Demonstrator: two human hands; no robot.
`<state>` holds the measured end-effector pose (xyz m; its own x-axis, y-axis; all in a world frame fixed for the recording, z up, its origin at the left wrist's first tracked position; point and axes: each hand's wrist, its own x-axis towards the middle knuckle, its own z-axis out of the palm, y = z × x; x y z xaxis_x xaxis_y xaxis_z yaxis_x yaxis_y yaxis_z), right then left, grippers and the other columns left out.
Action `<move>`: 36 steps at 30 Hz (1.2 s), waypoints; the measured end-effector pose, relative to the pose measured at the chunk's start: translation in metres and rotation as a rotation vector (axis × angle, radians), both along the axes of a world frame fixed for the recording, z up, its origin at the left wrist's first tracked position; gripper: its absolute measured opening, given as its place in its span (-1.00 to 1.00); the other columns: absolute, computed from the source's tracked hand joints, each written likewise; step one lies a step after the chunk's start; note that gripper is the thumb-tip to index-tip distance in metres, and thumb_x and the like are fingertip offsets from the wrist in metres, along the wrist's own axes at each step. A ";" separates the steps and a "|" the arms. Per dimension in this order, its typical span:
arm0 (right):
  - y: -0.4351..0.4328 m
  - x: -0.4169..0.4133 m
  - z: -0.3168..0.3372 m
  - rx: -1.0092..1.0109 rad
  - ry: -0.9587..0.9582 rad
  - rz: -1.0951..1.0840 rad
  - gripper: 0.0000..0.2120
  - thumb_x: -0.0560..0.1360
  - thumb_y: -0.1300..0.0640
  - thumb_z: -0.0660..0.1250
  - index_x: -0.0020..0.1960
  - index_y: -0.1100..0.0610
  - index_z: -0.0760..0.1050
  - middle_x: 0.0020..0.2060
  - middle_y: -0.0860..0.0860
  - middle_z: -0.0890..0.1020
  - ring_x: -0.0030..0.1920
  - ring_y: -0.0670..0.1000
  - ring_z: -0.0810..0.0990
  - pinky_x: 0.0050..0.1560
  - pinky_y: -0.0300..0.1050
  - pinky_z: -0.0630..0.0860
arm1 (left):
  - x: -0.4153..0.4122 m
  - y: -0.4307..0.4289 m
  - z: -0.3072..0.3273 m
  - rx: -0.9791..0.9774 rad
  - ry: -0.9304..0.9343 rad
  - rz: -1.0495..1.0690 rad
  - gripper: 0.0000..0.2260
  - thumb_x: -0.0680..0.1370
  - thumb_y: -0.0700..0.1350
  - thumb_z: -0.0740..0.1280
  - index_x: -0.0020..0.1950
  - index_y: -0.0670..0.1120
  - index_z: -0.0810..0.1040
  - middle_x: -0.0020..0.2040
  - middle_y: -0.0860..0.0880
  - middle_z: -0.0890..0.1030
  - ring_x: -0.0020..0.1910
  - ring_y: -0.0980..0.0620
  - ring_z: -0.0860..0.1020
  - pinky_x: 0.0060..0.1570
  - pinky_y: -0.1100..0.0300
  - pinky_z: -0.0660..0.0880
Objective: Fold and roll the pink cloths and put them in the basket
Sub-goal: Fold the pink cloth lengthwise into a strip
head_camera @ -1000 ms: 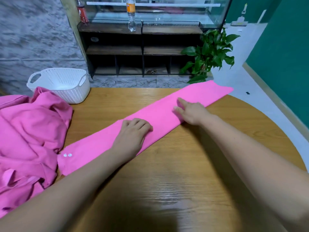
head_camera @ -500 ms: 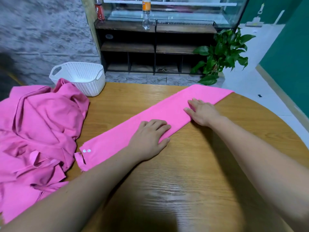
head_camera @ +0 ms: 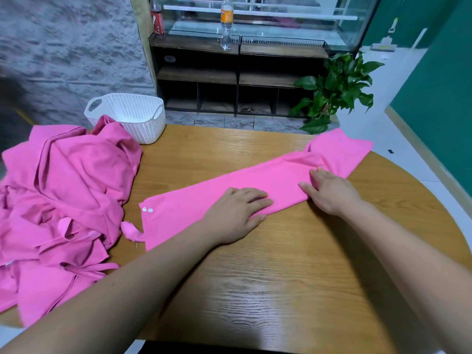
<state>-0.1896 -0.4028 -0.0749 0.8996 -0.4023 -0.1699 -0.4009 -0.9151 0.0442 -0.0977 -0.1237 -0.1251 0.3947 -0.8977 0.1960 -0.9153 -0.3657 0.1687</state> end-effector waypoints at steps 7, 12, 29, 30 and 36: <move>0.032 -0.044 0.007 -0.157 0.117 -0.027 -0.14 0.59 -0.48 -0.17 0.51 0.16 0.34 0.45 0.21 0.49 0.44 0.20 0.48 0.35 0.15 0.43 | 0.027 0.018 0.002 0.026 -0.038 -0.090 -0.56 0.73 0.27 0.08 0.57 0.18 0.41 0.57 0.14 0.39 0.54 0.11 0.34 0.41 -0.02 0.35; 0.064 -0.073 0.027 -0.233 0.228 0.062 -0.15 0.57 -0.52 -0.21 0.33 0.09 0.49 0.25 0.15 0.64 0.29 0.17 0.60 0.29 0.13 0.40 | 0.069 0.032 0.011 0.137 -0.035 -0.078 -0.45 0.71 0.36 -0.03 0.67 0.22 0.23 0.68 0.19 0.19 0.64 0.16 0.17 0.54 0.02 0.20; 0.016 -0.019 -0.016 0.056 -0.128 0.759 -0.45 0.75 -0.28 -0.02 0.70 -0.18 0.09 0.68 -0.14 0.16 0.67 -0.12 0.09 0.66 -0.09 0.06 | 0.052 -0.007 -0.004 0.062 0.051 0.376 -0.33 0.62 0.38 -0.04 0.66 0.12 0.26 0.70 0.04 0.17 0.68 0.01 0.11 0.56 -0.10 0.13; 0.015 -0.016 -0.019 0.066 -0.131 0.766 -0.44 0.75 -0.27 -0.01 0.71 -0.18 0.06 0.69 -0.15 0.11 0.68 -0.13 0.03 0.67 -0.10 0.00 | 0.057 -0.006 -0.005 0.051 0.036 0.346 -0.34 0.62 0.37 -0.03 0.66 0.12 0.28 0.70 0.04 0.18 0.68 0.01 0.11 0.56 -0.10 0.13; 0.014 -0.001 -0.035 0.184 -0.192 0.670 -0.44 0.73 -0.31 0.01 0.69 -0.24 0.05 0.69 -0.22 0.00 0.67 -0.20 -0.09 0.69 -0.04 -0.03 | 0.088 -0.012 -0.004 -0.044 -0.080 0.302 -0.50 0.67 0.21 0.11 0.54 0.04 0.46 0.60 0.00 0.40 0.59 -0.02 0.32 0.51 -0.08 0.22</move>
